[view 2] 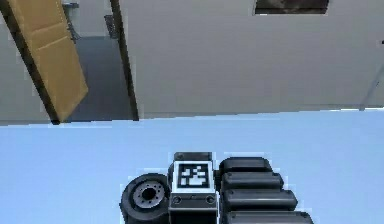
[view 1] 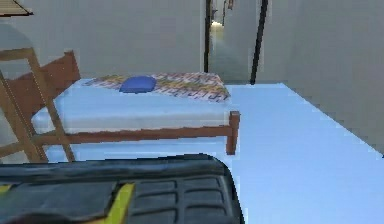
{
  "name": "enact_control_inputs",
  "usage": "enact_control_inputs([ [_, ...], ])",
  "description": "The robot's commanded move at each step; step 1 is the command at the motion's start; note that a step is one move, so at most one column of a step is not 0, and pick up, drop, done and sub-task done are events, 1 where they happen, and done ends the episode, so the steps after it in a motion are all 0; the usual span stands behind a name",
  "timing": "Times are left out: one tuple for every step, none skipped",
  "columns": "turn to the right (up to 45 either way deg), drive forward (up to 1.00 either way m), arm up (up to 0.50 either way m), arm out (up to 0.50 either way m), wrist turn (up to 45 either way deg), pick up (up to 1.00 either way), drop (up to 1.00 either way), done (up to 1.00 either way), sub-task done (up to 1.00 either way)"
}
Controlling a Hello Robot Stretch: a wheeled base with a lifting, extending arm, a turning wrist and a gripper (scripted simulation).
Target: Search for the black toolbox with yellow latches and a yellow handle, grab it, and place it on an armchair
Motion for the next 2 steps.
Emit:
enact_control_inputs([
  [42.0, 0.0, 0.0, 0.0, 0.0, 0.0, 0.0, 0.0, 0.0],
  [3.0, 0.0, 0.0, 0.0, 0.0, 0.0, 0.0, 0.0, 0.0],
])
